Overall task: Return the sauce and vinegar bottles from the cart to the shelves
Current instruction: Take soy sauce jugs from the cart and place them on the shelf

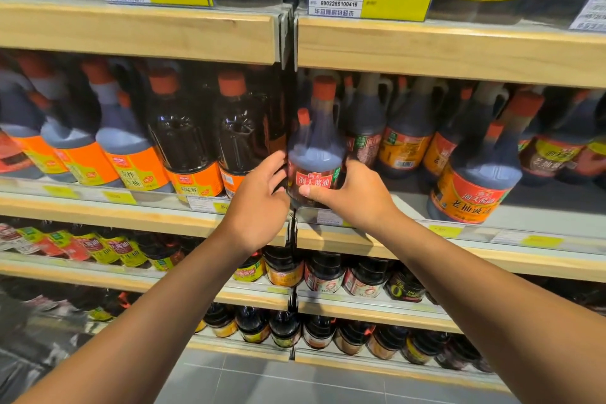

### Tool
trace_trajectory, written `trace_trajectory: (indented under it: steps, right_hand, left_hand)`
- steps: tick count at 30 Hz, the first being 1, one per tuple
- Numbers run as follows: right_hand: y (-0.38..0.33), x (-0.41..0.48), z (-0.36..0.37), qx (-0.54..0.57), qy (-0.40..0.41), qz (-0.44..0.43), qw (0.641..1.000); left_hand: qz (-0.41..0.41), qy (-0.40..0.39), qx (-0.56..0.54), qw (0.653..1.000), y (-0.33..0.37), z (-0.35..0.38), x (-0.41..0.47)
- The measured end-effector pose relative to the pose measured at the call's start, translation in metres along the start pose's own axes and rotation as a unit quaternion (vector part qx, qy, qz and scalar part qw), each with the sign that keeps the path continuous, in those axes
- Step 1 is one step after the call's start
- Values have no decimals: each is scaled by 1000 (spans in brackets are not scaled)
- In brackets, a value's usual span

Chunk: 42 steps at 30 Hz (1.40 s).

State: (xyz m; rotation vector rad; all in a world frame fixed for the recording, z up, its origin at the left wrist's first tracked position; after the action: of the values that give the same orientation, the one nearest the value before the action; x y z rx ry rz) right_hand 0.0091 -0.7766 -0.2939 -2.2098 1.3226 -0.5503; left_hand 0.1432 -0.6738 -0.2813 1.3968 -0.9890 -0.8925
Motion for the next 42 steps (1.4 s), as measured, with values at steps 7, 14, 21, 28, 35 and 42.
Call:
trace_trajectory:
  steps: [7,14,21,28,35,42]
  right_hand:
    - [6,-9,-9,-23,-48,-5,999]
    - [-3,-43,-36,-75,-48,10,996]
    - [-45,-99,-81,-189,-70,-48,978]
    - [-107,-151,-122,-261,-41,-145,954]
    - [-203,-196,-121,-283,-2,-293,913]
    - [-323,-218,-73,-248,24,-382,890]
  left_hand:
    - [-15,-5,16,1000,-1,1,-9]
    - [-64,-18,31,997,9,-6,-29]
    - [-27,-28,156,987,67,-11,-81]
    - [80,-2,432,899,147,-46,-150]
    - [107,75,572,810,199,-136,-229]
    - [77,162,614,769,216,-262,-323]
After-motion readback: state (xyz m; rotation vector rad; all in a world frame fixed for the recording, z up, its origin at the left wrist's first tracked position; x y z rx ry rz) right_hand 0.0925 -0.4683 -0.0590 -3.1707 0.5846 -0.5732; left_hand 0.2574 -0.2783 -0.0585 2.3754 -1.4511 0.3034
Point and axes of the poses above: each hand's wrist, its own x-axis towards the middle knuckle, its own z-axis out of the palm, y = z × x, the point moved 7 cm from there along x, towards the middle knuckle, and after that the axes turned 9 degrees about -x, right-handed, at the moved point
